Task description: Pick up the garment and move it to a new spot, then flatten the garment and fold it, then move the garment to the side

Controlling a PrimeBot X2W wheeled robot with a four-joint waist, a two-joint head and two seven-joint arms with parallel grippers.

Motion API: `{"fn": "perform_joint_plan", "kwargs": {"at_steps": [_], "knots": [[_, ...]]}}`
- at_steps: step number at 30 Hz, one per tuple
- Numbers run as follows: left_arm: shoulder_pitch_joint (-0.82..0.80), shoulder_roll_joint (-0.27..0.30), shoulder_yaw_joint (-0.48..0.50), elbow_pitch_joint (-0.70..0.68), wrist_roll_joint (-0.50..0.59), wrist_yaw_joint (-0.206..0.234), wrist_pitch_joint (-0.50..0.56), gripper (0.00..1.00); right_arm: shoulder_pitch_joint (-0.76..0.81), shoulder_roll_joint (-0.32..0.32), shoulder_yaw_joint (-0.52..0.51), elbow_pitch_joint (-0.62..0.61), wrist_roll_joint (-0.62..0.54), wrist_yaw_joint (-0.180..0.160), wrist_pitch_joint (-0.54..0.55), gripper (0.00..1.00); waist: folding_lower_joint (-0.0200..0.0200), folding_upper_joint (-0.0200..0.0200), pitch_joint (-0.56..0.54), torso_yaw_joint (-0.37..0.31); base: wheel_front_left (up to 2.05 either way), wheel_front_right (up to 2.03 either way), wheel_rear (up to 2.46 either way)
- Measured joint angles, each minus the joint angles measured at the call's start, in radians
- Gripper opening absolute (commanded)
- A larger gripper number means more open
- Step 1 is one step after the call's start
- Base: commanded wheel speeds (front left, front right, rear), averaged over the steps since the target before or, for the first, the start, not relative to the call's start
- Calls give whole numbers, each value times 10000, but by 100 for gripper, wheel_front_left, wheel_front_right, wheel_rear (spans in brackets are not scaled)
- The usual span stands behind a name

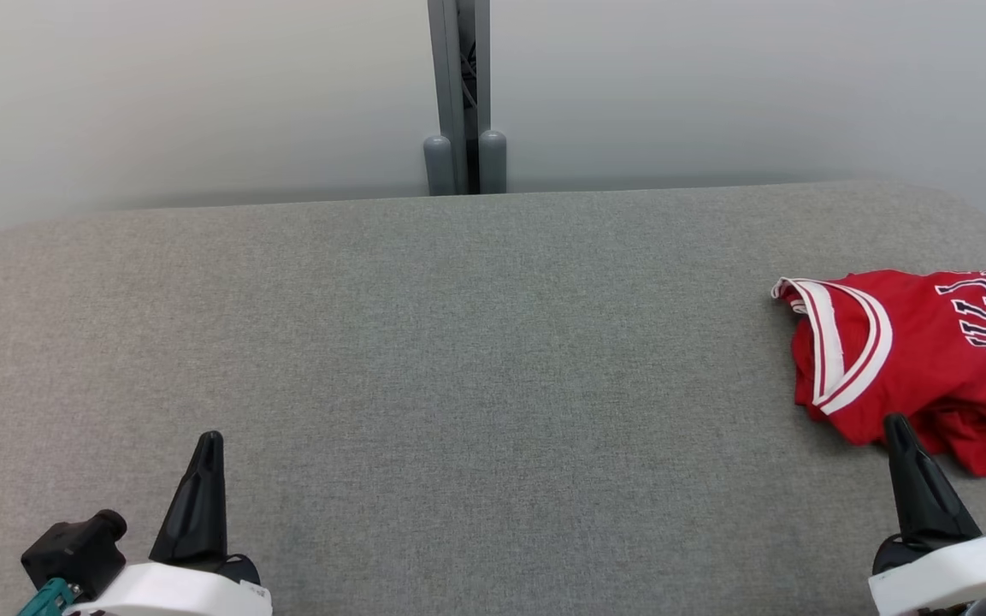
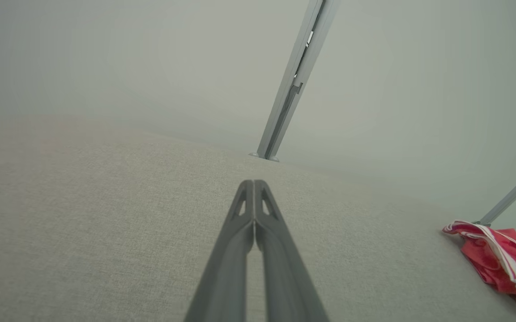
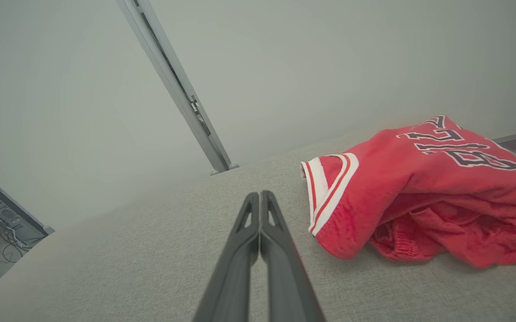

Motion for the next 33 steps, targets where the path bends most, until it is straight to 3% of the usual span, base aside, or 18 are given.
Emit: {"fn": "perform_joint_plan", "kwargs": {"at_steps": [33], "knots": [[-43, -506, 88, 96, -4366, -719, -144, 0, -1132, -278, -481, 1684, 4876, -2, 1338, 0, 0, 0, -86, 50, 0, 0, 0]]}}
